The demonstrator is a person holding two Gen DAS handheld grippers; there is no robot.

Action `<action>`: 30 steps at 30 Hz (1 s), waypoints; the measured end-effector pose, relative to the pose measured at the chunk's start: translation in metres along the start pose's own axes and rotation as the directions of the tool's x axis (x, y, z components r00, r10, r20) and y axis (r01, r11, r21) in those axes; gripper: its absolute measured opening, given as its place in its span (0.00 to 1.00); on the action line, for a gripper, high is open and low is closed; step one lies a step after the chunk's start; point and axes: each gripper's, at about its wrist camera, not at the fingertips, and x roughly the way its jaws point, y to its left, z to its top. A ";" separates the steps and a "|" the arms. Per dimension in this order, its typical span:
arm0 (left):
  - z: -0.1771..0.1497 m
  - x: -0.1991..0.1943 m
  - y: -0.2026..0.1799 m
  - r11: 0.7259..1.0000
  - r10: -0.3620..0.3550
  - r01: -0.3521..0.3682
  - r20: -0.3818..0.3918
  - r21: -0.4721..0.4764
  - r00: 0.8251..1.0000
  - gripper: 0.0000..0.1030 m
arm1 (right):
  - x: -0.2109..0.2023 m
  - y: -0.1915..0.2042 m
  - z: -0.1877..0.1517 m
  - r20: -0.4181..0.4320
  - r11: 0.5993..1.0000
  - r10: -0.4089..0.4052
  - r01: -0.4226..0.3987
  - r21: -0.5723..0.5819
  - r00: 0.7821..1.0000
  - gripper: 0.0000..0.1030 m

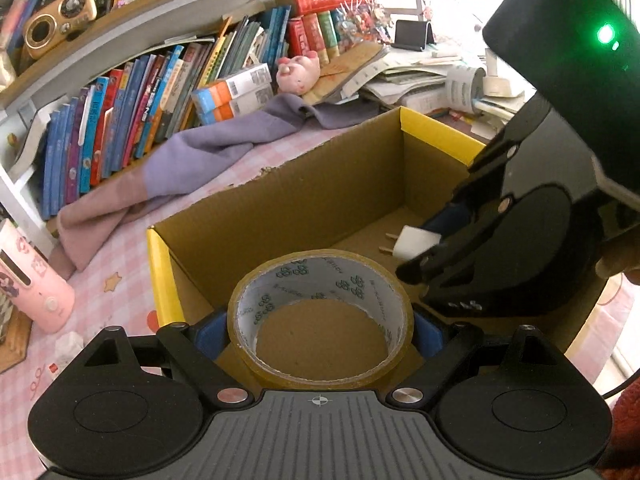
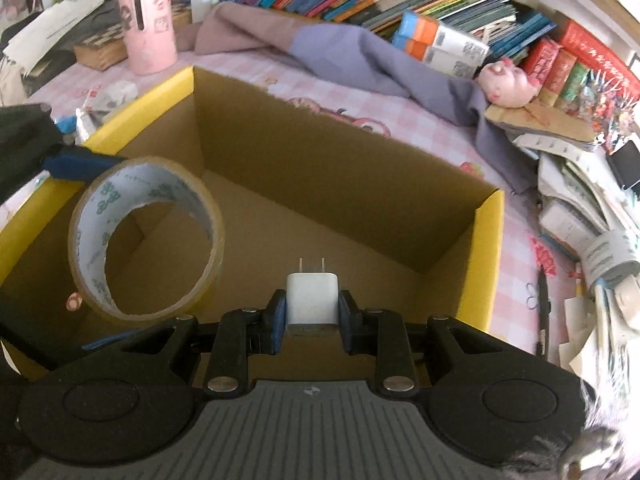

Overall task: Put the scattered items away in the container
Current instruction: 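Open the left tool to drop the tape while the right tool releases the charger, then withdraw both open tools up from the yellow box toward the scattered items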

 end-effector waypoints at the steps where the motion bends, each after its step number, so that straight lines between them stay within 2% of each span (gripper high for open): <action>1: 0.000 0.000 0.000 1.000 0.003 -0.003 -0.003 0.000 1.000 0.89 | 0.002 0.000 0.000 -0.009 1.000 0.004 -0.004 0.001 1.000 0.24; 10: 0.000 0.001 -0.002 1.000 0.013 -0.013 -0.005 -0.008 1.000 0.90 | 0.004 -0.001 -0.002 -0.014 1.000 0.017 -0.017 0.016 1.000 0.24; 12: 0.000 0.000 -0.001 1.000 0.016 -0.016 -0.004 -0.014 1.000 0.90 | 0.002 -0.002 -0.002 -0.002 1.000 0.016 -0.016 0.023 1.000 0.26; 14: -0.001 -0.001 0.000 1.000 0.017 -0.017 -0.006 -0.025 1.000 0.90 | 0.001 -0.005 -0.002 0.008 0.999 0.024 -0.024 0.036 1.000 0.31; 17: -0.003 -0.007 0.002 0.999 0.023 -0.022 0.027 -0.036 0.999 0.93 | -0.004 -0.007 -0.003 0.033 0.998 0.030 -0.031 0.047 0.999 0.36; 22: -0.002 -0.020 0.005 0.998 0.049 -0.046 0.070 -0.043 0.996 0.94 | -0.014 -0.009 -0.006 0.075 0.995 0.029 -0.036 0.096 0.997 0.37; 30: -0.005 -0.045 0.014 0.995 0.042 -0.029 0.136 -0.093 0.990 0.94 | -0.036 -0.004 -0.016 0.140 0.983 0.002 -0.028 0.182 0.990 0.39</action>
